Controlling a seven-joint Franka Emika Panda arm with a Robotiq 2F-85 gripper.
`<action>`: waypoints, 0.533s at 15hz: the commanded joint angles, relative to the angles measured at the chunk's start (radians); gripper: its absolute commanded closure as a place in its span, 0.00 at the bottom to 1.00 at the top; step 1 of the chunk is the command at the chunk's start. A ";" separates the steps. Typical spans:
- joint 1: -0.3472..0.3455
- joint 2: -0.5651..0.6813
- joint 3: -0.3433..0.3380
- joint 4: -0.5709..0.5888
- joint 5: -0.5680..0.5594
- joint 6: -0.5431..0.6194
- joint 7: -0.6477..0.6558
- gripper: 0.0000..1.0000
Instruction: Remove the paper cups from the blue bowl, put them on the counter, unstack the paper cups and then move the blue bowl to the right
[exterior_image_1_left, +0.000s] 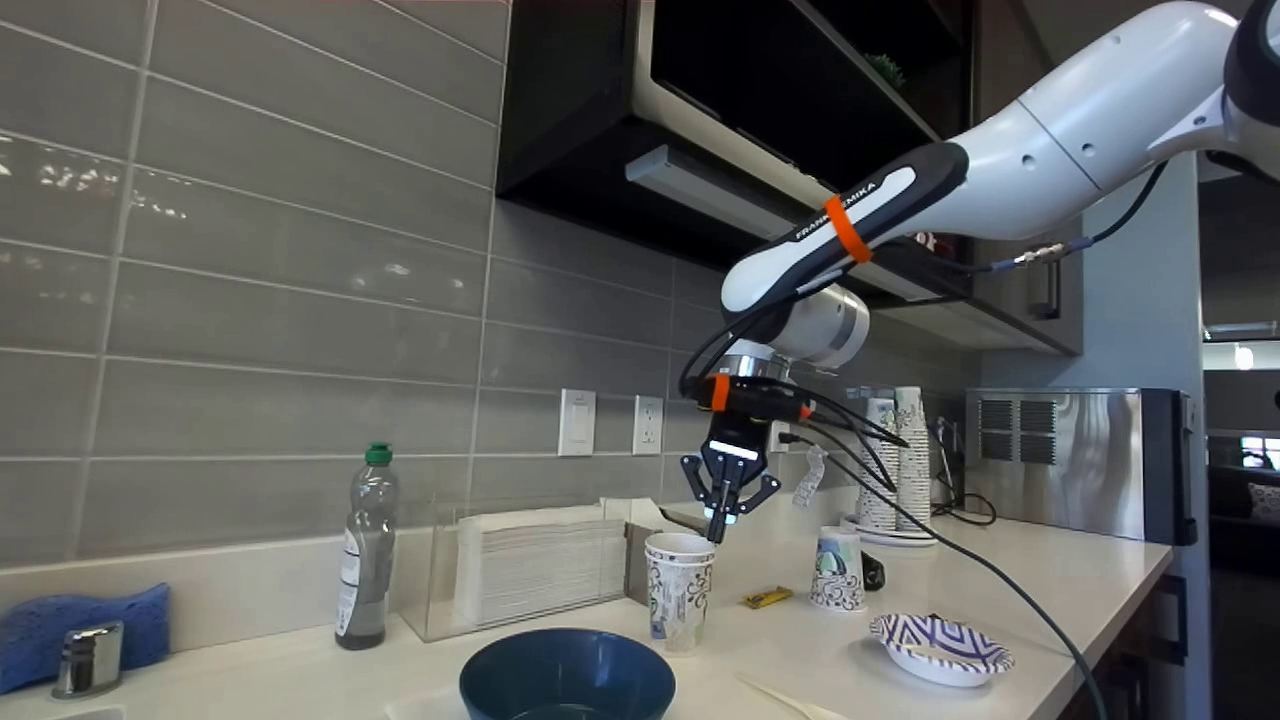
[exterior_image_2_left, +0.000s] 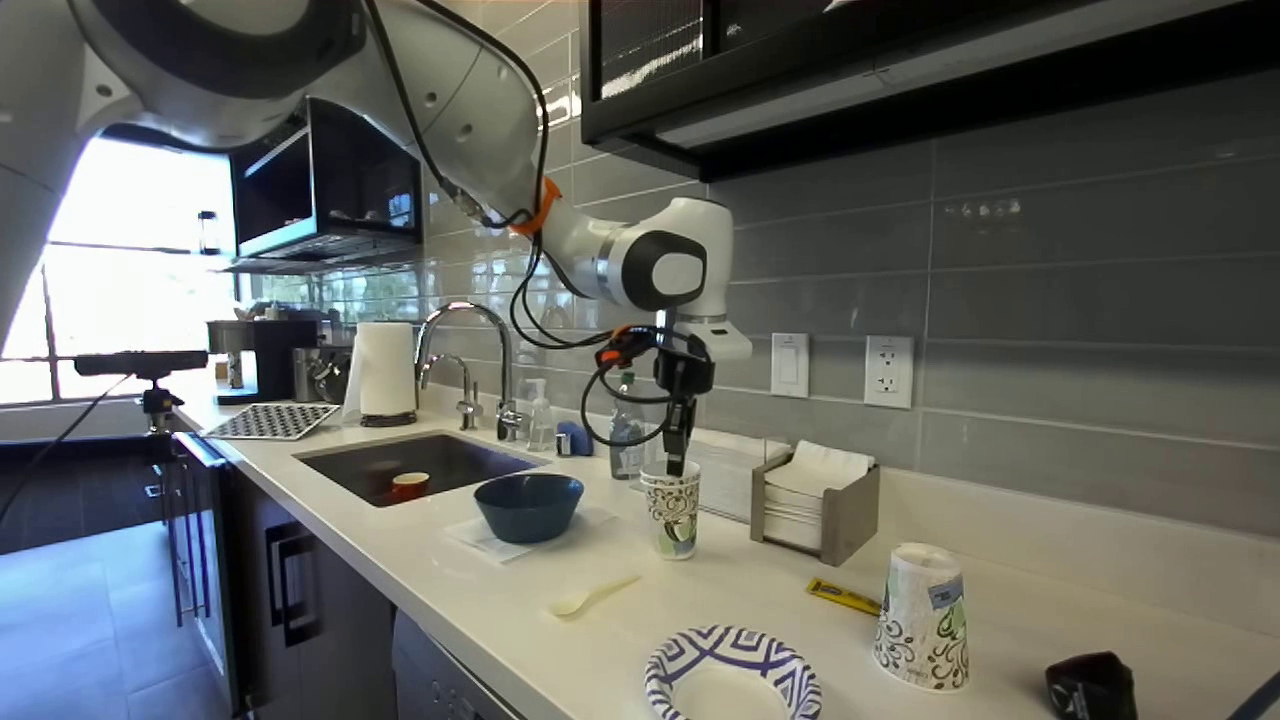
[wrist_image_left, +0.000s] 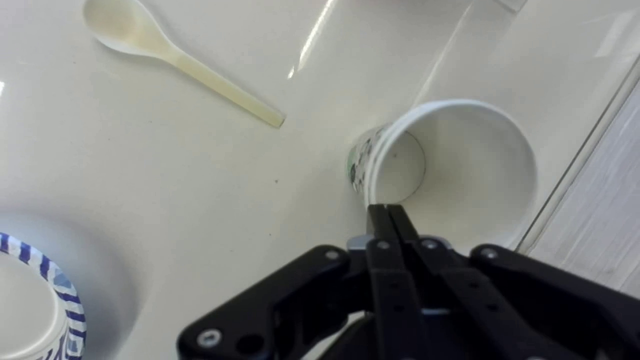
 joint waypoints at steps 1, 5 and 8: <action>-0.001 -0.029 -0.010 -0.001 -0.008 -0.030 0.018 0.99; -0.006 -0.043 -0.014 -0.006 -0.007 -0.039 0.008 0.74; -0.007 -0.039 -0.010 -0.007 0.002 -0.038 -0.002 0.60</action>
